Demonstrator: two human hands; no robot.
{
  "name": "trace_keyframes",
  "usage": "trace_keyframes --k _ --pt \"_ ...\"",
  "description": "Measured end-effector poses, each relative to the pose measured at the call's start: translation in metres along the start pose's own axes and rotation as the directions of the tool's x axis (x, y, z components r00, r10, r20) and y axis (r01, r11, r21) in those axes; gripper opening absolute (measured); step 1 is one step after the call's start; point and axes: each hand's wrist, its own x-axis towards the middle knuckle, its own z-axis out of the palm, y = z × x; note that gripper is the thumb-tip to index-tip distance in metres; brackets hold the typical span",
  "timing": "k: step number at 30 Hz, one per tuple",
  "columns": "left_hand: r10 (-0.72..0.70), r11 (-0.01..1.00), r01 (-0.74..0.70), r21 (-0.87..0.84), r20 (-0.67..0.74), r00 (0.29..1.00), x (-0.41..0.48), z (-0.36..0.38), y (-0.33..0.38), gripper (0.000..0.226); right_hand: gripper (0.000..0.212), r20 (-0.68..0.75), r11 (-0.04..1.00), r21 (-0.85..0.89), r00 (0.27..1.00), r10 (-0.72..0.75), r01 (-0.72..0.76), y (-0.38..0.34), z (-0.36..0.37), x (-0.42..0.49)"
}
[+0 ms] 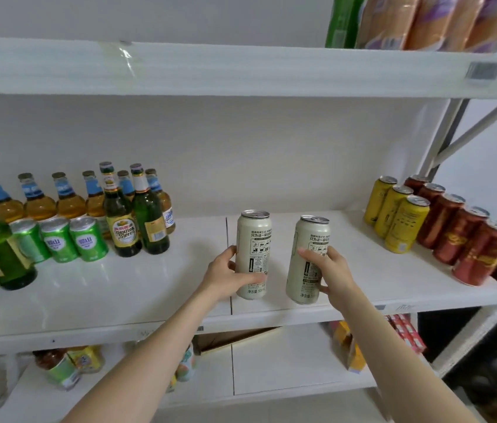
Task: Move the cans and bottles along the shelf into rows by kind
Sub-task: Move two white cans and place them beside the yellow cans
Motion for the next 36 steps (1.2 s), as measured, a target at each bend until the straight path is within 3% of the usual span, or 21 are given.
trace_keyframes --k 19,26,36 --pt "-0.077 0.995 0.074 -0.063 -0.051 0.996 0.024 0.241 0.073 0.065 0.036 0.074 1.000 -0.011 0.997 0.028 -0.027 -0.027 -0.229 0.064" --pt "-0.068 0.997 0.066 -0.041 -0.039 0.997 0.066 0.269 0.090 0.073 0.036 0.077 1.000 0.017 0.997 0.025 -0.026 -0.035 -0.252 0.111" --pt "-0.050 0.998 0.049 -0.026 -0.068 0.996 0.150 0.254 0.088 0.071 0.036 0.126 0.999 0.041 0.992 -0.013 0.008 -0.037 -0.226 0.201"
